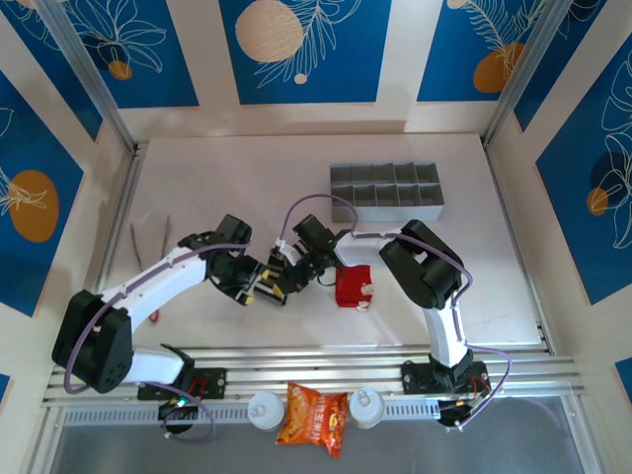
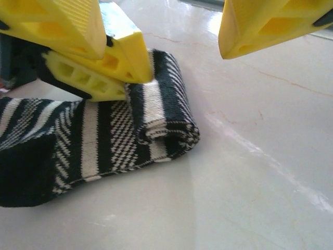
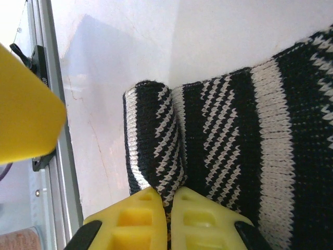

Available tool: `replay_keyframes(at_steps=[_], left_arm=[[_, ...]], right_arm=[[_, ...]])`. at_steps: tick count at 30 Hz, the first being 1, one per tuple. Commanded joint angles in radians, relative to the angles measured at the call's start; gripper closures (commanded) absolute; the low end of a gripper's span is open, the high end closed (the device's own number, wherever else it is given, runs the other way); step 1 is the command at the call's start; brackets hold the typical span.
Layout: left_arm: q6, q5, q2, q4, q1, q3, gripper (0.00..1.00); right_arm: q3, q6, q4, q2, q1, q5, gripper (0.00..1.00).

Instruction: Roll the socks

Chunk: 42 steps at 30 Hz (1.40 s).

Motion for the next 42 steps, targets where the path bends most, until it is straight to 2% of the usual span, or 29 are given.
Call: replay_keyframes(at_steps=[1, 12, 19, 23, 26, 28, 30, 34, 38, 42], left_arm=[[-0.006, 0.021, -0.003, 0.099, 0.001, -0.074, 0.47], [0.063, 0.016, 0.138, 0.204, 0.001, -0.072, 0.51], [0.074, 0.033, 0.205, 0.144, -0.002, -0.093, 0.60], [0.074, 0.032, 0.214, 0.120, -0.004, -0.097, 0.62], [0.077, 0.026, 0.215, 0.104, -0.004, -0.087, 0.62], [0.077, 0.026, 0.218, 0.099, -0.005, -0.079, 0.62], [0.077, 0.029, 0.221, 0.096, -0.005, -0.072, 0.62], [0.077, 0.032, 0.224, 0.087, -0.009, -0.055, 0.62], [0.079, 0.039, 0.231, 0.079, -0.010, -0.043, 0.63], [0.076, 0.047, 0.235, 0.081, -0.010, -0.039, 0.63]], right_arm=[[0.028, 0.019, -0.107, 0.035, 0.000, -0.024, 1.00], [0.005, 0.004, -0.123, 0.024, 0.006, 0.069, 0.99], [-0.053, -0.054, -0.066, -0.063, 0.029, 0.222, 0.76], [-0.169, -0.121, 0.069, -0.197, 0.062, 0.335, 0.62], [-0.301, -0.168, 0.223, -0.315, 0.098, 0.423, 0.58], [-0.381, -0.209, 0.313, -0.376, 0.134, 0.479, 0.52], [-0.408, -0.255, 0.333, -0.409, 0.182, 0.556, 0.46], [-0.389, -0.331, 0.328, -0.396, 0.266, 0.669, 0.44], [-0.328, -0.374, 0.326, -0.316, 0.315, 0.816, 0.44], [-0.288, -0.406, 0.320, -0.250, 0.334, 0.857, 0.45]])
